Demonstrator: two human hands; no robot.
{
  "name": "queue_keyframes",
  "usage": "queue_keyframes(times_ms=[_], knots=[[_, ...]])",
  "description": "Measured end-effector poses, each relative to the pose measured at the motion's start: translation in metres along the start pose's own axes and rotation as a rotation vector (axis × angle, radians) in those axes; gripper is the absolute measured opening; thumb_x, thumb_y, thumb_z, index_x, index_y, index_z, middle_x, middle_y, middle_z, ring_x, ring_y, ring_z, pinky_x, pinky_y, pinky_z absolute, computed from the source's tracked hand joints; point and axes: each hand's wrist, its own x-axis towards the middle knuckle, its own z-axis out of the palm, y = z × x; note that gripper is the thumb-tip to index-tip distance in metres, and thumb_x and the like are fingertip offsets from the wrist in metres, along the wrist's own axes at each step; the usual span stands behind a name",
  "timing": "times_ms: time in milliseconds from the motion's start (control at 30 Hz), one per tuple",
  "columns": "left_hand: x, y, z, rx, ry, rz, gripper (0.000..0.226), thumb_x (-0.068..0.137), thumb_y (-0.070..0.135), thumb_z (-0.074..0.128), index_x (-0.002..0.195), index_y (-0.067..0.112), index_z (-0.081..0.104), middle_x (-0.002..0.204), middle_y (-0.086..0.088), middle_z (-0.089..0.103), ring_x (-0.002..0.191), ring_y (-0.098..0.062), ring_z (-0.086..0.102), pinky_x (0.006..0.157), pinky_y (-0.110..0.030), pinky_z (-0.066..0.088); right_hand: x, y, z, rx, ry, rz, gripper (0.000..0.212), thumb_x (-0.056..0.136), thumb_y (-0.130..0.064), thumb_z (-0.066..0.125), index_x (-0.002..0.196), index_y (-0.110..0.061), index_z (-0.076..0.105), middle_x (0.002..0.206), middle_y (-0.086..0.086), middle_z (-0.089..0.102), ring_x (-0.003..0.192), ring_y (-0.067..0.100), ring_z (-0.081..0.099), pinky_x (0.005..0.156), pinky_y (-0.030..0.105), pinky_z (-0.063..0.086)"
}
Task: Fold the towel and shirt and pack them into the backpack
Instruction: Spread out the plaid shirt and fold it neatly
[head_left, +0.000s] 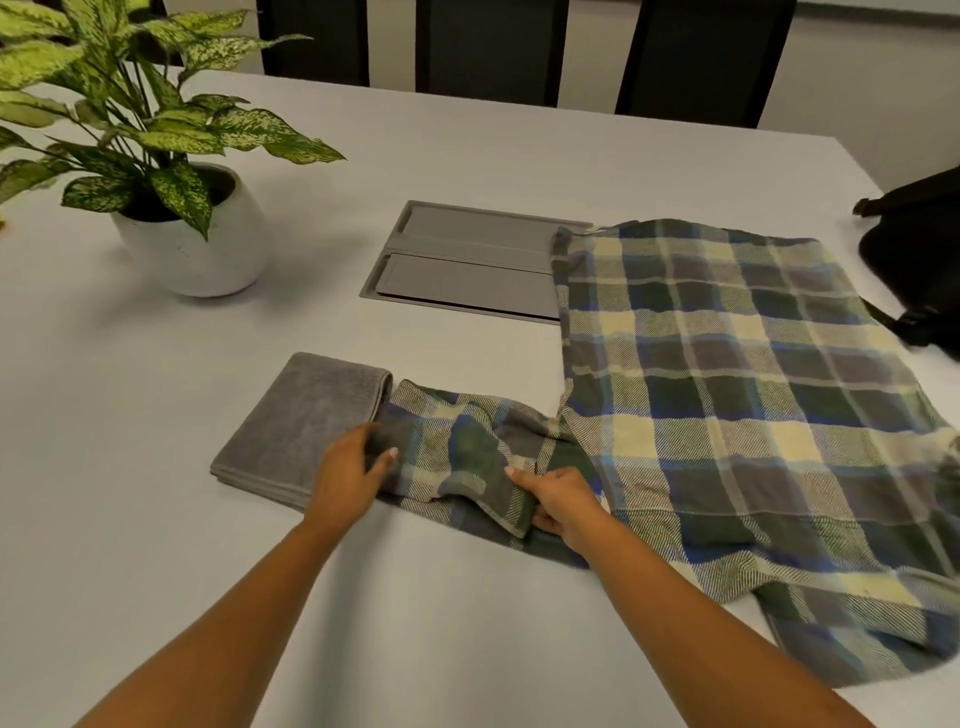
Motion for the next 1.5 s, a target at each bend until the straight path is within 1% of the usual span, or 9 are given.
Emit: queue_keyframes(times_ms=[133, 267, 500, 667, 767, 967, 1100, 1300, 1500], knots=[[0.017, 0.013, -0.001, 0.167, -0.030, -0.116, 0.035, 0.088, 0.021, 0.061, 0.116, 0.000, 0.056, 0.107, -0.016, 0.063, 0.099, -0.031, 0.059, 0.079, -0.034, 0.044, -0.006, -0.002, 0.001, 0.166, 0.061, -0.034, 0.054, 0.066, -0.006, 0.083, 0.104, -0.011, 0.045, 0.116, 0.012, 0.056, 0.106, 0.030, 0.056, 0.091, 0.043, 0.050], [0.029, 0.020, 0.003, 0.314, -0.111, -0.200, 0.035, 0.087, 0.028, 0.064, 0.107, 0.000, 0.057, 0.103, -0.017, 0.063, 0.095, -0.031, 0.059, 0.075, -0.034, 0.044, -0.022, -0.013, -0.022, -0.040, 0.323, -0.413, 0.036, 0.081, -0.004, 0.069, 0.109, -0.010, 0.048, 0.100, 0.002, 0.057, 0.088, 0.015, 0.054, 0.063, 0.014, 0.043], [0.029, 0.031, 0.012, 0.395, -0.144, -0.271, 0.027, 0.090, 0.029, 0.060, 0.087, 0.002, 0.059, 0.083, -0.012, 0.060, 0.077, -0.027, 0.058, 0.066, -0.033, 0.046, -0.010, 0.013, -0.057, -0.433, 0.287, -0.367, 0.052, 0.085, -0.015, 0.066, 0.132, -0.011, 0.043, 0.126, 0.011, 0.052, 0.117, 0.029, 0.050, 0.095, 0.040, 0.046], [0.043, 0.043, -0.023, 0.005, -0.201, -0.364, 0.026, 0.086, 0.018, 0.065, 0.068, 0.005, 0.052, 0.063, -0.007, 0.047, 0.063, -0.022, 0.046, 0.055, -0.028, 0.034, -0.008, 0.016, -0.059, -0.213, 0.285, -0.459, 0.028, 0.089, -0.007, 0.058, 0.116, -0.012, 0.049, 0.074, -0.005, 0.045, 0.067, 0.011, 0.047, 0.059, 0.018, 0.042], [0.048, 0.043, -0.061, -0.151, -0.319, -0.452, 0.029, 0.084, 0.014, 0.068, 0.065, 0.007, 0.047, 0.060, -0.008, 0.041, 0.055, -0.019, 0.037, 0.052, -0.026, 0.034, -0.007, 0.016, -0.058, 0.026, 0.163, -0.412, 0.022, 0.089, -0.003, 0.056, 0.103, -0.018, 0.050, 0.079, 0.006, 0.050, 0.079, 0.026, 0.054, 0.071, 0.031, 0.049], [0.028, 0.025, -0.053, -0.011, -0.306, -0.551, 0.027, 0.078, 0.007, 0.073, 0.065, 0.003, 0.049, 0.060, -0.010, 0.046, 0.052, -0.020, 0.043, 0.043, -0.023, 0.043, -0.006, 0.023, -0.051, -0.404, 0.207, -0.513, 0.034, 0.084, -0.012, 0.067, 0.111, -0.018, 0.047, 0.077, -0.004, 0.050, 0.070, 0.005, 0.050, 0.059, 0.010, 0.039], [0.022, 0.012, -0.033, 0.163, -0.129, -0.405, 0.026, 0.083, 0.016, 0.069, 0.067, 0.003, 0.054, 0.060, -0.010, 0.051, 0.057, -0.022, 0.047, 0.057, -0.028, 0.039, -0.017, 0.029, -0.060, -0.590, 0.369, -0.758, 0.017, 0.086, -0.024, 0.065, 0.087, -0.016, 0.050, 0.067, -0.006, 0.046, 0.060, 0.007, 0.045, 0.054, 0.020, 0.038], [0.026, 0.008, -0.029, 0.157, -0.106, -0.375, 0.031, 0.080, 0.023, 0.073, 0.064, 0.004, 0.054, 0.056, -0.007, 0.050, 0.057, -0.022, 0.048, 0.052, -0.027, 0.034, -0.028, 0.054, -0.090, -1.091, -0.049, -0.844, 0.034, 0.081, -0.051, 0.063, 0.095, -0.022, 0.053, 0.088, -0.011, 0.045, 0.080, 0.007, 0.042, 0.065, 0.013, 0.033], [0.028, 0.013, -0.028, 0.143, -0.009, -0.322, 0.029, 0.080, 0.010, 0.072, 0.061, 0.009, 0.050, 0.058, -0.005, 0.049, 0.056, -0.019, 0.046, 0.049, -0.026, 0.032, -0.028, 0.050, -0.089, -1.116, -0.080, -0.805, 0.026, 0.075, -0.032, 0.050, 0.088, -0.013, 0.061, 0.081, -0.004, 0.051, 0.077, 0.014, 0.047, 0.062, 0.018, 0.035]])
